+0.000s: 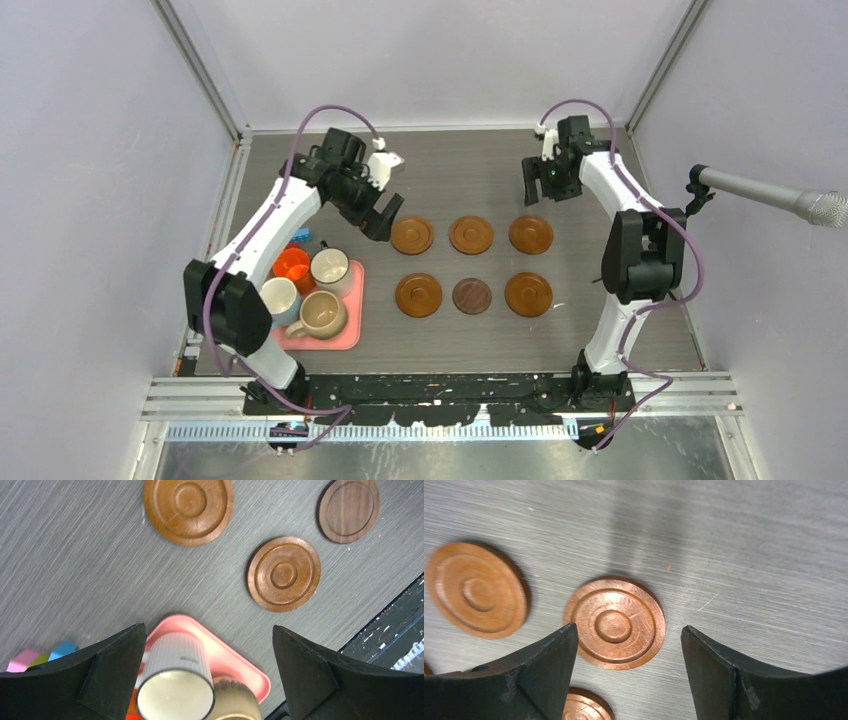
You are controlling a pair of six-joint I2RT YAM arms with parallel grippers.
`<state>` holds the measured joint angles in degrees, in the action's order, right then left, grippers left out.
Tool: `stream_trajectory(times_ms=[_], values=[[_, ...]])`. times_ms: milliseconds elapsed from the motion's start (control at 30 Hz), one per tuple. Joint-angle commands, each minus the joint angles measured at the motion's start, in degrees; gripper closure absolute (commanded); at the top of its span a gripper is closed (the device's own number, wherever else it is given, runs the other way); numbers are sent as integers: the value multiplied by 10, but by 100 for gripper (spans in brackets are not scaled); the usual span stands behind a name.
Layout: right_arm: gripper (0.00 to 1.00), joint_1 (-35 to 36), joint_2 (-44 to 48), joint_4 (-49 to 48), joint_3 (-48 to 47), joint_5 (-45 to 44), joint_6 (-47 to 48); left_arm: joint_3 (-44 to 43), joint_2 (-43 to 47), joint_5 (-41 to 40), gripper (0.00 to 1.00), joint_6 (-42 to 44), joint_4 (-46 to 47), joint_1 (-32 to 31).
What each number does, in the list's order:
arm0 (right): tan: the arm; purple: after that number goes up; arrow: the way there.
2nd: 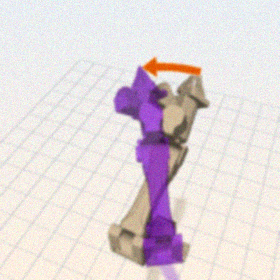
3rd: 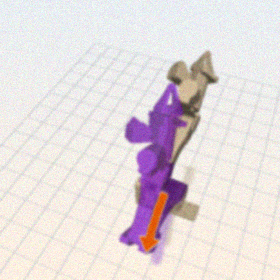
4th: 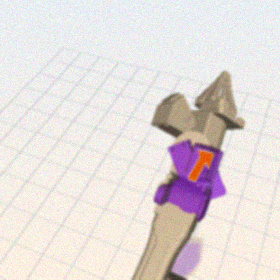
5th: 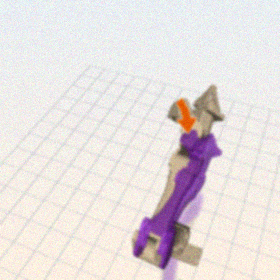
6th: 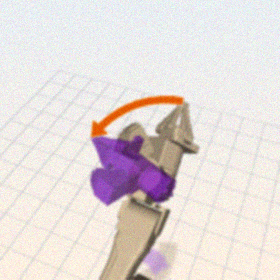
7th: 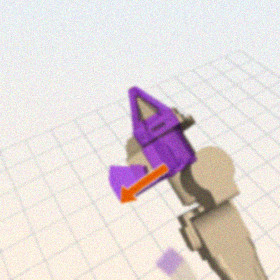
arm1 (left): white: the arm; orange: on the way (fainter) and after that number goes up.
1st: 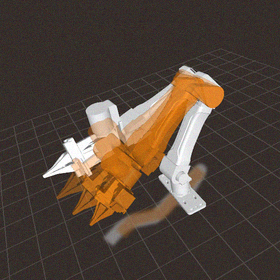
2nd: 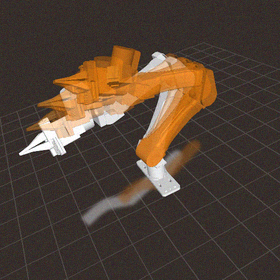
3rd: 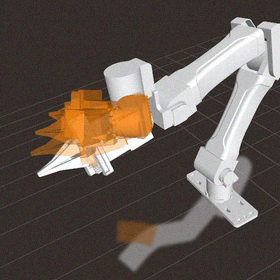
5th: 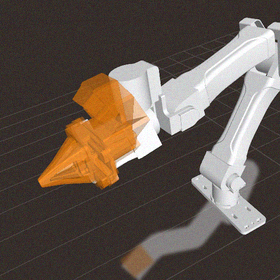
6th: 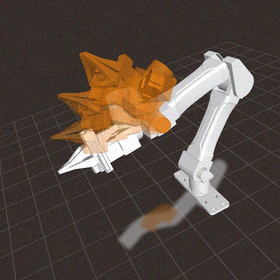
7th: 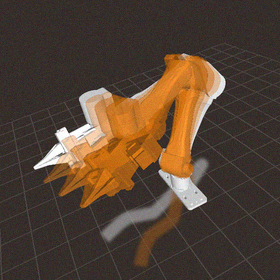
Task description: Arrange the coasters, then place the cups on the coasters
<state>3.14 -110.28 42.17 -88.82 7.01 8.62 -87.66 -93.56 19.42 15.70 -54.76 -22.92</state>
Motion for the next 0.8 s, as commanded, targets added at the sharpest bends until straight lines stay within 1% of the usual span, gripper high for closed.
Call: stream_trajectory(times_ms=[0,67,133,233,333,500,633,767], values=[[20,-2,64,14,-40,63,-21,-7,56,-19,0,13,-51,38],[20,-2,80,19,-36,84,-31,7,69,-47,0,2,-55,57],[20,-1,92,19,-25,102,-39,17,76,-80,0,-30,-54,81],[20,-1,114,19,-2,117,-47,37,82,-101,2,-87,-51,123],[20,0,133,16,22,137,-49,61,90,-132,4,-119,-40,125],[21,7,143,15,43,160,-47,109,107,-162,7,-145,19,125],[21,13,142,20,39,176,-47,105,72,-165,7,-154,20,125],[21,24,140,30,26,185,-43,102,38,-144,6,-154,28,125]])
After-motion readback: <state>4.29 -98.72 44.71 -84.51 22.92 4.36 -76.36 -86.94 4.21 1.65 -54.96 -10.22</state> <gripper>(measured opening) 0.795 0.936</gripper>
